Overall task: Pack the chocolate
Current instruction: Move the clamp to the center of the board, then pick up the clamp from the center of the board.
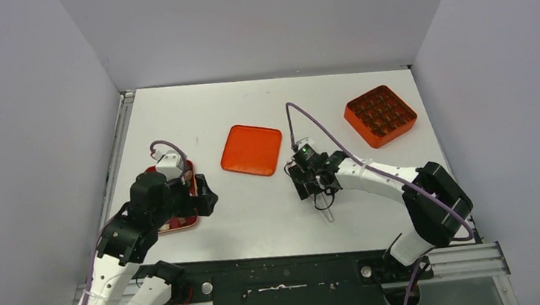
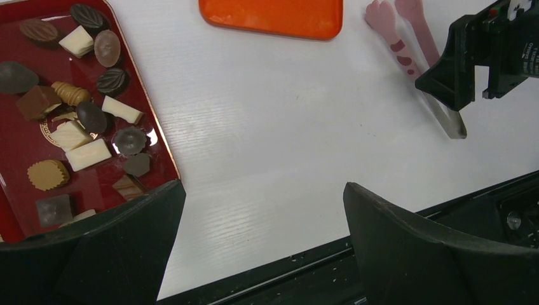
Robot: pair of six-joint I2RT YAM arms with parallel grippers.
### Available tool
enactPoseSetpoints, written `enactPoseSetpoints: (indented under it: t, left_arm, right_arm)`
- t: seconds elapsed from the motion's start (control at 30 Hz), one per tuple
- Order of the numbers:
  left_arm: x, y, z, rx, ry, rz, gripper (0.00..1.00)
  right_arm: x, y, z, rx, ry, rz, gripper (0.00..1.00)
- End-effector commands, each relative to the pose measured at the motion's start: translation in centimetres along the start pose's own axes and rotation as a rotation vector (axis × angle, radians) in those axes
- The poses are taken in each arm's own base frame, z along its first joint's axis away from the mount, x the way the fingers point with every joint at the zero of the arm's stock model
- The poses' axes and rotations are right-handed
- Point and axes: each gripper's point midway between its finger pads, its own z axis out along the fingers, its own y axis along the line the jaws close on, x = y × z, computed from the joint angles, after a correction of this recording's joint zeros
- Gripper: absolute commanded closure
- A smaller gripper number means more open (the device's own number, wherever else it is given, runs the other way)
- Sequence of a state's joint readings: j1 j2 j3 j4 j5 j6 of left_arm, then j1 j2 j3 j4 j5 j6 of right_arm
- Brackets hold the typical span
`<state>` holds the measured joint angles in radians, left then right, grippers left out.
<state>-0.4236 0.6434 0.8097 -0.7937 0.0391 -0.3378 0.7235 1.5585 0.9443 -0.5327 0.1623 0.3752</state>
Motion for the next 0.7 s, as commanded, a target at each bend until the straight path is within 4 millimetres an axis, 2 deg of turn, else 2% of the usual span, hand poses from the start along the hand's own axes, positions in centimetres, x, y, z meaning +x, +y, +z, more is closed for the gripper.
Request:
enactPoseSetpoints:
  t: [0.0, 0.17, 0.43, 0.67]
  left_arm:
    - [-0.7, -0.4, -0.2, 0.016, -0.01, -0.007, 0.04]
    - [-0.4, 0.1, 0.0, -0.011, -0.002, -0.004, 0.04]
    - [-0.4, 0.2, -0.1, -0.007, -0.021, -0.007, 0.05]
    - [-0.6, 0.5, -0.2, -0.024, -0.046, -0.005, 0.05]
  right_arm:
    - [-0.5, -0.1, -0.7, 0.014, -0.07, 0.039, 0.31]
    - [0.6, -0.6, -0.5, 0.035, -0.055, 0.029, 0.34]
    - [1.0, 0.4, 0.7, -0.001, -0.055, 0.035, 0.36]
    - [1.8, 0.6, 2.4, 0.005, -0.04, 0.034, 0.47]
